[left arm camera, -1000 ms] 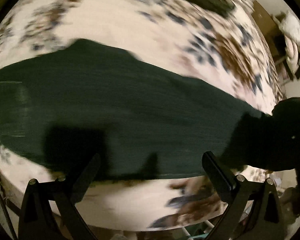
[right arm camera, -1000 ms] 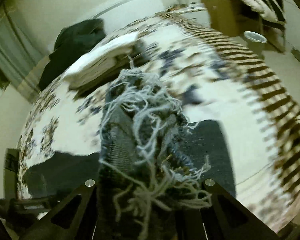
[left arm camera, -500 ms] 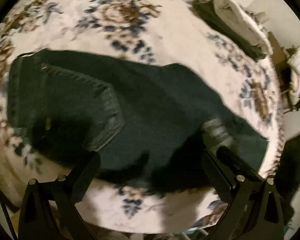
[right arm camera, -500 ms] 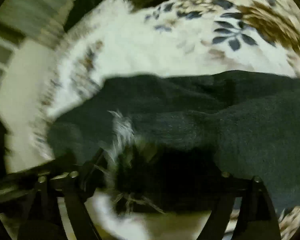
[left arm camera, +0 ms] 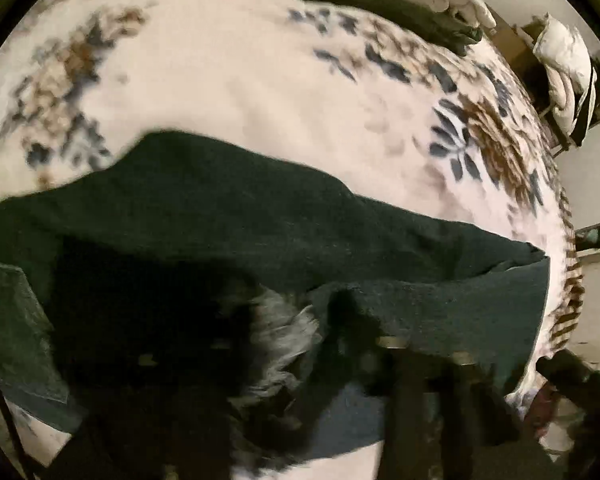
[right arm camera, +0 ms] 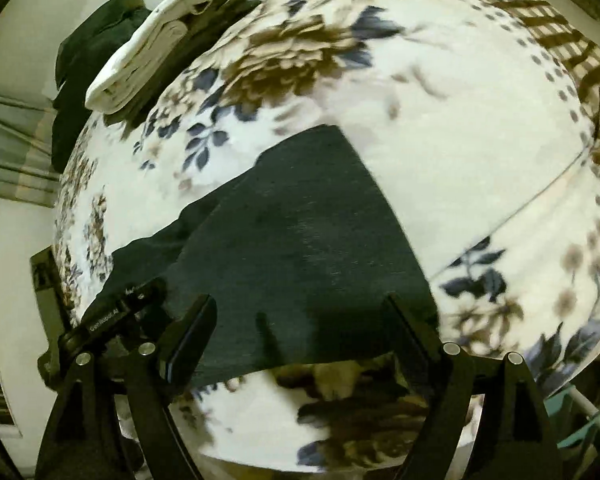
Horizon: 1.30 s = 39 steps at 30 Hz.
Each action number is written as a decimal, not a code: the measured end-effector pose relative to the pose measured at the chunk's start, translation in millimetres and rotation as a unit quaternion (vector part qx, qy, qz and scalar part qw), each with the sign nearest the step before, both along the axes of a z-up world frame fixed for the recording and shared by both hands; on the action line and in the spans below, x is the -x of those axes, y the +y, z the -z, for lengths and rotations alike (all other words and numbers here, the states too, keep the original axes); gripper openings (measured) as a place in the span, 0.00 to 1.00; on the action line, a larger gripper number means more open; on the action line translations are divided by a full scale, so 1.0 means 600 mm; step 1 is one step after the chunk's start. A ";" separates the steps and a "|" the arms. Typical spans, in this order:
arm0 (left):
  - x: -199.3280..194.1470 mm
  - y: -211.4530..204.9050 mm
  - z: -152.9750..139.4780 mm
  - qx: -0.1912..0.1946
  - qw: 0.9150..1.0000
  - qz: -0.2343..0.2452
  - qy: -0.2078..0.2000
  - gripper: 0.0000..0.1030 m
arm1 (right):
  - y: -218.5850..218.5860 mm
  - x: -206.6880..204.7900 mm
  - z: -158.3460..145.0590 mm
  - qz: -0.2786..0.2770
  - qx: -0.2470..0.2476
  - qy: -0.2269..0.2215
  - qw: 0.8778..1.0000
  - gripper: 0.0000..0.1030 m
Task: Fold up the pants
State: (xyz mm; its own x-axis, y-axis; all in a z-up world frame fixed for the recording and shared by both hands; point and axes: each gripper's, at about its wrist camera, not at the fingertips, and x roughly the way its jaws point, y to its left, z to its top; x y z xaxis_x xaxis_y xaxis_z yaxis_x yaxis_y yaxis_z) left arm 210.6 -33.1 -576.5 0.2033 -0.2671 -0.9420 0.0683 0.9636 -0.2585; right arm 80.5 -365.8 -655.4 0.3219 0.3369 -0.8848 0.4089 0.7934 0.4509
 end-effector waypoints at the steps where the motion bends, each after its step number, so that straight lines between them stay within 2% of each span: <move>1: 0.000 0.017 -0.007 0.011 1.000 -0.016 -0.011 0.10 | 0.001 -0.004 0.003 0.000 0.006 0.001 1.000 0.84; 4: 0.000 0.061 -0.028 -0.011 0.998 -0.053 -0.042 0.02 | 0.005 -0.016 0.015 -0.003 0.015 0.004 1.000 0.84; 7: -0.014 0.108 -0.019 -0.010 0.995 -0.093 -0.029 0.02 | 0.015 -0.036 0.031 -0.003 0.027 0.008 1.000 0.84; 9: -0.019 0.121 -0.009 0.009 0.995 -0.096 -0.012 0.02 | 0.023 -0.055 0.046 -0.013 0.058 0.023 0.998 0.84; 12: -0.003 0.134 -0.026 0.026 0.995 -0.095 -0.004 0.07 | 0.034 -0.077 0.068 -0.027 0.082 0.059 0.995 0.84; 13: 0.008 0.140 -0.036 0.031 0.995 -0.097 -0.007 0.14 | 0.036 -0.081 0.062 -0.027 0.086 0.061 0.994 0.84; 15: 0.042 0.173 -0.056 0.057 0.991 -0.118 -0.016 0.41 | 0.045 -0.081 0.044 -0.034 0.079 0.047 0.995 0.84; 16: 0.058 0.190 -0.058 0.071 0.988 -0.137 -0.013 0.72 | 0.051 -0.080 0.034 -0.038 0.076 0.043 0.995 0.84; 17: 0.081 0.219 -0.060 0.096 0.980 -0.172 -0.012 0.93 | 0.058 -0.078 0.026 -0.041 0.071 0.040 0.996 0.84; 19: 0.119 0.265 -0.061 0.135 0.962 -0.234 -0.032 0.98 | 0.079 -0.075 0.013 -0.053 0.061 0.037 0.996 0.84; 22: 0.180 0.351 -0.052 0.172 0.929 -0.324 -0.046 1.00 | 0.128 -0.075 0.004 -0.082 0.041 0.041 0.995 0.84; 23: 0.198 0.380 -0.044 0.181 0.915 -0.357 -0.047 1.00 | 0.148 -0.077 0.005 -0.091 0.035 0.044 0.994 0.84; 25: 0.231 0.434 -0.019 0.201 0.880 -0.427 -0.047 1.00 | 0.187 -0.083 0.009 -0.110 0.026 0.049 0.992 0.84; 26: 0.246 0.461 0.002 0.217 0.857 -0.466 -0.046 0.99 | 0.205 -0.083 0.010 -0.116 0.023 0.051 0.992 0.84; 28: 0.263 0.502 0.042 0.237 0.821 -0.518 -0.038 0.99 | 0.235 -0.085 0.013 -0.125 0.017 0.055 0.990 0.84; 30: 0.267 0.525 0.075 0.258 0.794 -0.549 -0.032 0.98 | 0.266 -0.091 0.016 -0.136 0.013 0.056 0.989 0.84; 32: 0.262 0.535 0.088 0.266 0.779 -0.566 -0.034 0.98 | 0.297 -0.095 0.014 -0.154 0.016 0.051 0.987 0.84; 33: 0.263 0.542 0.082 0.263 0.780 -0.567 -0.041 0.98 | 0.309 -0.101 0.016 -0.161 0.019 0.050 0.985 0.84; 34: 0.258 0.542 0.072 0.252 0.786 -0.562 -0.054 0.97 | 0.320 -0.103 0.015 -0.171 0.024 0.048 0.984 0.84; 35: 0.252 0.540 0.056 0.241 0.793 -0.555 -0.076 0.92 | 0.331 -0.104 0.016 -0.180 0.026 0.048 0.982 0.84; 36: 0.247 0.538 0.049 0.236 0.796 -0.551 -0.082 0.92 | 0.335 -0.105 0.017 -0.183 0.025 0.051 0.981 0.84; 37: 0.242 0.536 0.048 0.235 0.798 -0.548 -0.084 0.85 | 0.338 -0.104 0.019 -0.185 0.024 0.054 0.981 0.84; 38: 0.240 0.533 0.053 0.238 0.796 -0.551 -0.085 0.81 | 0.342 -0.103 0.019 -0.184 0.022 0.055 0.981 0.84; 39: 0.245 0.538 0.061 0.239 0.791 -0.556 -0.085 0.81 | 0.341 -0.102 0.019 -0.184 0.022 0.056 0.981 0.84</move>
